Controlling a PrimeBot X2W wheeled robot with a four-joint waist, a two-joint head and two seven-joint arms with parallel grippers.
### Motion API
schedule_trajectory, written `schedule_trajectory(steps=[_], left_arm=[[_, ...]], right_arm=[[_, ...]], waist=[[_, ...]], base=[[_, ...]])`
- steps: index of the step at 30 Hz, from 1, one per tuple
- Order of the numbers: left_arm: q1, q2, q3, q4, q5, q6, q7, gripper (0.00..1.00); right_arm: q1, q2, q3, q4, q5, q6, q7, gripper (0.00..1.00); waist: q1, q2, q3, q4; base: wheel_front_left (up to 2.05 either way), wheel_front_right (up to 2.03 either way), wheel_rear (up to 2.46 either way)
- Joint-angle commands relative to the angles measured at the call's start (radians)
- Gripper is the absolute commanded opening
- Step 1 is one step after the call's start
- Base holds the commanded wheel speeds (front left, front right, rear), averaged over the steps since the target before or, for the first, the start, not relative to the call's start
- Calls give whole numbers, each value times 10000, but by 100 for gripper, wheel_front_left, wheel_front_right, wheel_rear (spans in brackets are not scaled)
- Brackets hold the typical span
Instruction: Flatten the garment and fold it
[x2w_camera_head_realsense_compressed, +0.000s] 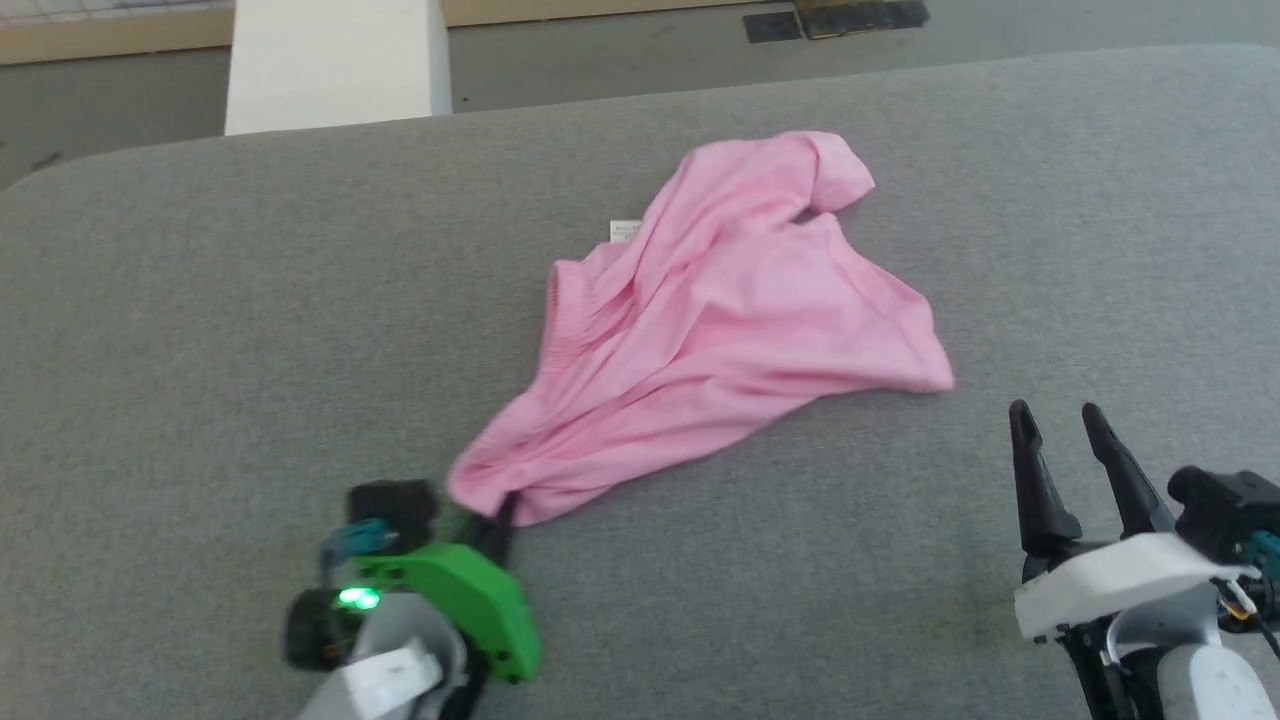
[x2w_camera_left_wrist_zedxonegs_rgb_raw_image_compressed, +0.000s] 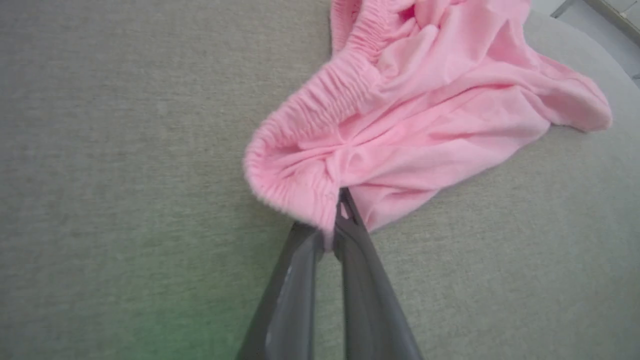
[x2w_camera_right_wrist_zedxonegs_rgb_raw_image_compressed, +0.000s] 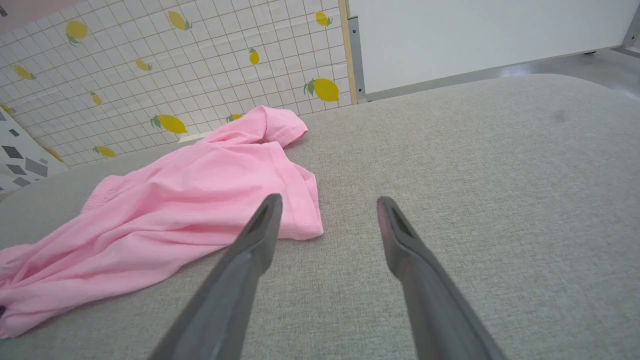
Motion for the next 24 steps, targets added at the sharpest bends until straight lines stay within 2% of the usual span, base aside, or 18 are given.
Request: schedule_trajectory(steps=[1, 5, 8, 13, 19, 20, 21, 22, 23, 24], left_arm=[[192, 255, 192, -209, 85, 218, -27, 0], [395, 581, 520, -707, 119, 572, 2, 0], [383, 639, 505, -945, 145, 638, 107, 0], [254, 485, 327, -1053, 129, 587, 141, 0], [154, 407, 206, -924, 122, 518, 98, 0], [152, 410, 199, -905, 120, 519, 103, 0], [145, 416, 193, -883, 119, 516, 102, 0], [139, 420, 190, -864, 119, 517, 95, 0], [135, 420, 185, -841, 117, 518, 85, 0], [135, 418, 186, -825, 109, 516, 72, 0]], right_arm=[[-265, 12, -62, 124, -111, -15, 166, 100], [-761, 13, -89, 529, -451, -15, 875, 100], [-1270, 13, 249, 1016, -461, -15, 1653, 100], [-1976, 13, 871, 1930, -472, -15, 3051, 100], [-2618, 13, 1074, 2682, -957, -15, 3915, 100], [-2687, 13, 1121, 2834, -1062, -15, 4157, 86], [-2760, 13, 1192, 3027, -1170, -15, 4534, 37], [-2819, 13, 1273, 3126, -1244, -15, 4802, 11], [-2896, 13, 1341, 3156, -1287, -15, 5028, 0], [-2949, 13, 1328, 3123, -1271, -15, 5141, 0]], waist=[[0, -1, 17, 167], [0, -1, 105, 381], [0, -1, 225, 483], [0, -1, 451, 636], [0, -1, 647, 702], [0, -1, 666, 702], [0, -1, 680, 699], [0, -1, 680, 695], [0, -1, 671, 690], [0, -1, 657, 685]], base=[[0, 0, 0], [0, 0, 0], [0, 0, 0], [0, 0, 0], [0, 0, 0], [0, 0, 0], [0, 0, 0], [0, 0, 0], [0, 0, 0], [0, 0, 0]])
